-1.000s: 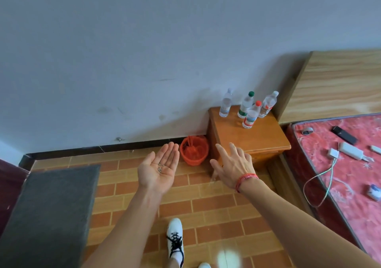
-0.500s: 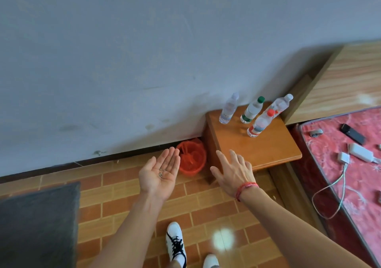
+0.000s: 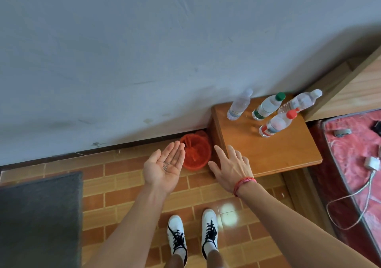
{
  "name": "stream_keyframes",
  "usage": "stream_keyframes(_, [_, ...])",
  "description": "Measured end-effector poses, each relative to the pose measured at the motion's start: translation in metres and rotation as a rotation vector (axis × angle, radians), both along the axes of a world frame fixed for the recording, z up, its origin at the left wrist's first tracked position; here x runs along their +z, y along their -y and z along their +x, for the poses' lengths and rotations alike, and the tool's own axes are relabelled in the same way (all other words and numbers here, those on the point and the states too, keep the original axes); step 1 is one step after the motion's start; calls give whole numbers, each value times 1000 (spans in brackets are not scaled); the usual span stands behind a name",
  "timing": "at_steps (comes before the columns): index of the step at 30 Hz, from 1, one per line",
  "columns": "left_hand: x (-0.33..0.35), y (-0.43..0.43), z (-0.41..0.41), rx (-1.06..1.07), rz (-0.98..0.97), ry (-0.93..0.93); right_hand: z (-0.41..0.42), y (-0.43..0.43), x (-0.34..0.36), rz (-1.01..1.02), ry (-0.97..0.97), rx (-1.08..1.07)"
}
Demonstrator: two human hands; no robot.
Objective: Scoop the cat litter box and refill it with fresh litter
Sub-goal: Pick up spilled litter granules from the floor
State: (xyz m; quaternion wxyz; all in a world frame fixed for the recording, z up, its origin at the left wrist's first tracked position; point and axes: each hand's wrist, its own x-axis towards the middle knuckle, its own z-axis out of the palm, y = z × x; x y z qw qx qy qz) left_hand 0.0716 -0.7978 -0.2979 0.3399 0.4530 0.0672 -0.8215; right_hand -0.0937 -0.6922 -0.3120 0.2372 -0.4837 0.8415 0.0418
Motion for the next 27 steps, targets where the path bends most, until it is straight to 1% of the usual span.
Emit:
stream_keyframes(3, [-26, 8, -9, 14, 25, 38, -6, 10, -24, 1, 22, 4])
stream_keyframes(6, [-67, 15, -16, 15, 48, 61, -7, 23, -63, 11, 61, -22])
stream_keyframes(13, [-207, 41, -38, -18, 76, 134, 1, 56, -192, 23, 156, -39])
stream_keyframes(19, [-332, 52, -52, -82, 103, 192, -5, 71, -311, 64, 127, -92])
stream_keyframes(22, [-379, 56, -57, -121, 102, 229, -9, 75, -354, 70, 139, -107])
stream_keyframes(27, [-439, 68, -71, -189, 54, 333, -18, 88, -411, 62, 146, -153])
